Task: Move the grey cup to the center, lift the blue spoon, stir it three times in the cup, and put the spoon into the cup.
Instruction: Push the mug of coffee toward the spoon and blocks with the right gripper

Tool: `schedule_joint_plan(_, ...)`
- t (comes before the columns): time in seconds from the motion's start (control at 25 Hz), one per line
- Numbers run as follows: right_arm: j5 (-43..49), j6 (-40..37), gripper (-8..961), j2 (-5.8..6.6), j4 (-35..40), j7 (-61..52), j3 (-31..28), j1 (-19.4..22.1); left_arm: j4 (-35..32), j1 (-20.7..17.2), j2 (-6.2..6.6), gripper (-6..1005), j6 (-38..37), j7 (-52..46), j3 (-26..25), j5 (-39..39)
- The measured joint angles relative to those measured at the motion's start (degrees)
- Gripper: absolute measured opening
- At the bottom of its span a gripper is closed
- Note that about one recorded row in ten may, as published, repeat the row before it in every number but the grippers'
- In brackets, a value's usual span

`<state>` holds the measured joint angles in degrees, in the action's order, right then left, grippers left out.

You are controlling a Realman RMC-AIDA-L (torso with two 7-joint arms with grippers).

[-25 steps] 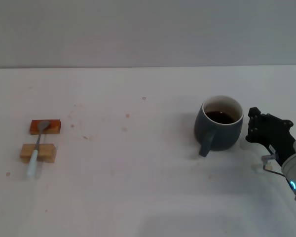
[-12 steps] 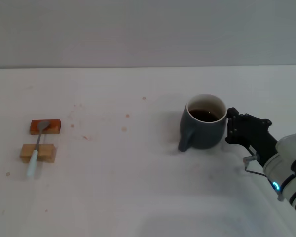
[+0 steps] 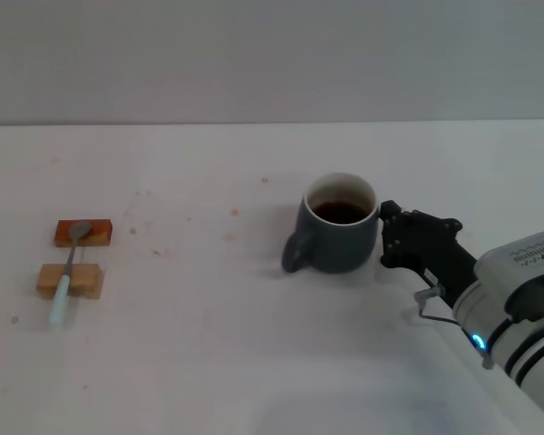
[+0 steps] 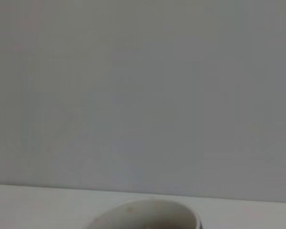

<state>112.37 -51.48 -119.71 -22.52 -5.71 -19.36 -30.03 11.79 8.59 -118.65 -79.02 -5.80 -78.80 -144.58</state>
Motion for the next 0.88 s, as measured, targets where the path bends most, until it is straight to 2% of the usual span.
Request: schedule_joint_plan(0.88, -0.15, 1.66, -1, -0.08, -2.60, 0.00, 1.33, -2.10, -0.17, -0.15, 0.09, 812, -0.08, 0.00, -0.04, 0.09)
